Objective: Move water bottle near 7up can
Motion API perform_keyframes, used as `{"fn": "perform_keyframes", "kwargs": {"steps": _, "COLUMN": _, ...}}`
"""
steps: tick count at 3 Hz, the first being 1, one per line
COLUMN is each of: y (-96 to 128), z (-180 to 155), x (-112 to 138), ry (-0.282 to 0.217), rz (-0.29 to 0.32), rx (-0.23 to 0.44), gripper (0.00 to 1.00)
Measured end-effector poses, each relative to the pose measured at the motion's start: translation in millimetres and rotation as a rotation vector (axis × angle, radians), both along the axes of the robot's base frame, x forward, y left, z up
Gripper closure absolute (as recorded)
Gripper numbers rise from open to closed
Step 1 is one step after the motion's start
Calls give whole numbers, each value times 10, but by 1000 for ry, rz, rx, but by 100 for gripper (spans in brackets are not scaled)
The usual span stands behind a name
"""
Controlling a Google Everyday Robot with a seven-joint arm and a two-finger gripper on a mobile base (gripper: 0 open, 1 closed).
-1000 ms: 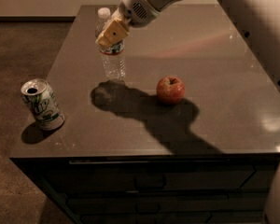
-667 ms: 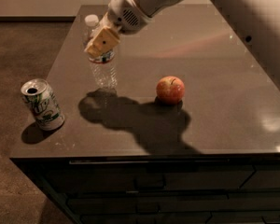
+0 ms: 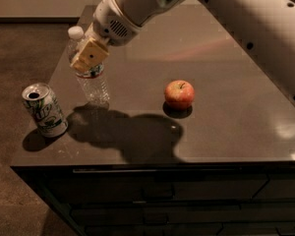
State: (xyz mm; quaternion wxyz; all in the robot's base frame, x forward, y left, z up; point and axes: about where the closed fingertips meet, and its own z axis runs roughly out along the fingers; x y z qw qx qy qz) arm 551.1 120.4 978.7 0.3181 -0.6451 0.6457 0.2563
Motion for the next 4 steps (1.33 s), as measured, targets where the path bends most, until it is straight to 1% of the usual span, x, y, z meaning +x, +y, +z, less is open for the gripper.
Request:
{"fn": "perform_keyframes", "kwargs": {"steps": 1, "y": 33, "z": -108, "x": -29, "ry": 36, "rz": 4, "rx": 8, "gripper": 100}}
{"fn": "perform_keyframes", "kwargs": {"steps": 2, "y": 86, "z": -219, "x": -86, "ry": 73, "rz": 22, "rx": 7, "gripper": 100}}
{"fn": "perform_keyframes", "kwargs": {"steps": 3, "y": 177, "z": -256, "x": -168, "ry": 90, "rz": 53, "rx": 17, "gripper": 100}}
{"fn": "perform_keyframes", "kwargs": {"steps": 4, "y": 338, "z": -212, "x": -279, "ry": 79, "rz": 104, "rx": 22, "gripper": 100}}
